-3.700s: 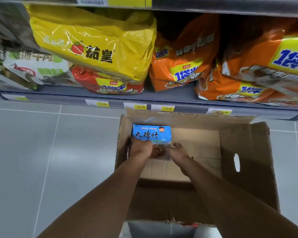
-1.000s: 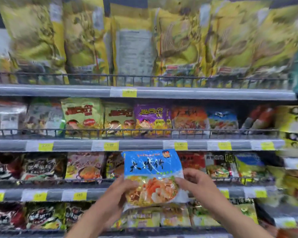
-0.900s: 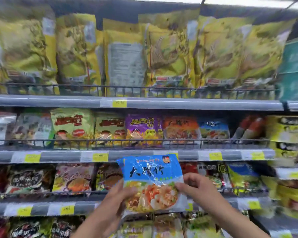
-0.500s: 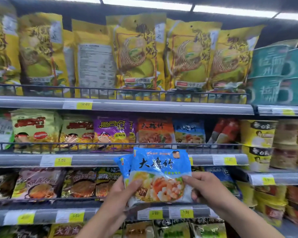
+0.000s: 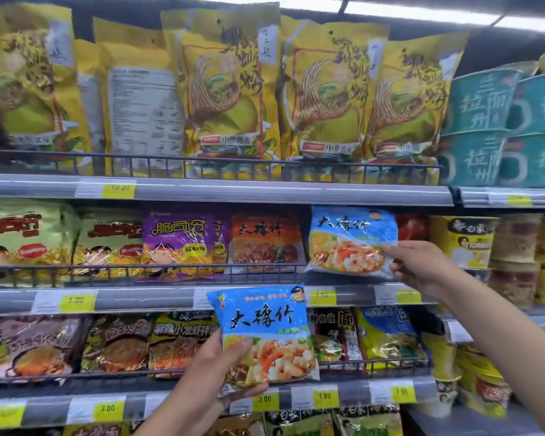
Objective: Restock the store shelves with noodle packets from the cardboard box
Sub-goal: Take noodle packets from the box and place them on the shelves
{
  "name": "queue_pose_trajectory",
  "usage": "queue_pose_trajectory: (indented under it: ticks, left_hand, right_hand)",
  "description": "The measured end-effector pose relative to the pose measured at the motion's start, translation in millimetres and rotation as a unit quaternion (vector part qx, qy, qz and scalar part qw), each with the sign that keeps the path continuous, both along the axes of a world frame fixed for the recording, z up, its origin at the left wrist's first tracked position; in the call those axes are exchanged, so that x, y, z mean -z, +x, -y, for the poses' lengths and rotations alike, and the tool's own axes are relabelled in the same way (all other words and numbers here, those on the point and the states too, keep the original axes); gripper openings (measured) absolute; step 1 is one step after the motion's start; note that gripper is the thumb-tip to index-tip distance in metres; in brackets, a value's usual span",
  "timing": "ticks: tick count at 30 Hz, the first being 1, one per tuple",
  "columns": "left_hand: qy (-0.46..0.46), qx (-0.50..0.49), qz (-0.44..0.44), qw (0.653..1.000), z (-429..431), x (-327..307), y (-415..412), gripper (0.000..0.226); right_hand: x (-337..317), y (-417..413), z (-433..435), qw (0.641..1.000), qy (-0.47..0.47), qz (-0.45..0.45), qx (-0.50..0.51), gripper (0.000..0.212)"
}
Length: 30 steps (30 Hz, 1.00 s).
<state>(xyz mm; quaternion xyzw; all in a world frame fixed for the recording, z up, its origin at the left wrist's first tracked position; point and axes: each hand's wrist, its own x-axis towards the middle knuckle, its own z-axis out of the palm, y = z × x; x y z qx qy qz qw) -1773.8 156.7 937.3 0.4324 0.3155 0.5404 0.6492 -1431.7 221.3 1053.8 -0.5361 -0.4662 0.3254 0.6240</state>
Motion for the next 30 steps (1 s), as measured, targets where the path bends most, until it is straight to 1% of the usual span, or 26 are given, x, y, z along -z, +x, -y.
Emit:
queue_pose_trajectory:
  ticks: [4, 7, 11, 12, 13, 15, 18, 20, 22, 24, 26, 27, 28, 29, 30]
  left_hand:
    - [0.001, -0.008, -0.018, 1.000, -0.9, -1.5, 1.5, 0.031]
    - [0.002, -0.009, -0.023, 1.000, 2.3, -5.1, 2.9, 0.034]
    - [0.066, -0.044, -0.086, 0.993, 10.4, -12.5, 2.4, 0.055]
    - [0.074, -0.052, -0.085, 0.992, 9.8, -12.7, 2.7, 0.061]
    - [0.080, -0.045, -0.084, 0.992, 9.7, -13.7, 3.2, 0.060]
    - [0.087, -0.017, -0.080, 0.993, 10.4, -15.0, 4.1, 0.036]
    - [0.071, 0.009, -0.086, 0.994, 5.7, -15.8, 8.0, 0.023]
    - [0.050, 0.003, -0.075, 0.996, 2.5, -15.5, 7.5, 0.027]
    - [0.010, 0.014, -0.050, 0.999, -1.2, -14.8, 8.2, 0.039]
    - [-0.005, 0.044, -0.033, 0.998, -1.5, -18.4, 11.4, 0.049]
    - [-0.003, 0.045, -0.021, 0.999, -3.0, -24.1, 16.9, 0.049]
    - [-0.001, 0.045, -0.012, 0.999, -4.3, -26.2, 19.1, 0.049]
    - [0.005, 0.046, -0.010, 0.999, -4.8, -29.8, 22.5, 0.047]
    - [0.016, 0.047, -0.012, 0.999, -6.4, -33.9, 26.3, 0.046]
    - [0.025, 0.052, -0.011, 0.998, -7.7, -38.2, 31.2, 0.044]
  right_hand:
    - [-14.0, 1.8, -27.2, 1.000, -0.019, 0.013, 0.011, 0.007]
    - [-20.5, -0.9, -42.2, 0.998, -0.039, 0.032, 0.023, 0.008]
    - [-27.7, 1.2, -54.9, 0.998, -0.034, 0.028, 0.048, 0.014]
    - [-28.2, 2.0, -57.9, 0.997, -0.032, 0.034, 0.056, 0.016]
    - [-28.7, 2.5, -59.9, 0.996, -0.036, 0.050, 0.068, 0.017]
    - [-28.4, 2.1, -63.7, 0.990, -0.051, 0.097, 0.091, 0.018]
    - [-29.3, 0.3, -69.9, 0.981, -0.075, 0.142, 0.106, 0.015]
    - [-31.0, -1.1, -71.1, 0.974, -0.093, 0.179, 0.102, 0.017]
    - [-32.5, -1.9, -67.9, 0.967, -0.101, 0.214, 0.090, 0.024]
    - [-33.8, -3.0, -58.2, 0.968, -0.098, 0.219, 0.075, 0.034]
    - [-31.0, -1.8, -45.8, 0.969, -0.071, 0.227, 0.063, 0.047]
    - [-27.8, -1.6, -37.5, 0.964, -0.040, 0.252, 0.079, 0.053]
    - [-23.4, -2.2, -28.1, 0.951, 0.003, 0.290, 0.107, 0.053]
    - [-17.8, -6.8, -14.9, 0.938, 0.051, 0.318, 0.128, 0.043]
    - [-9.9, -13.3, 0.0, 0.932, 0.094, 0.326, 0.129, 0.031]
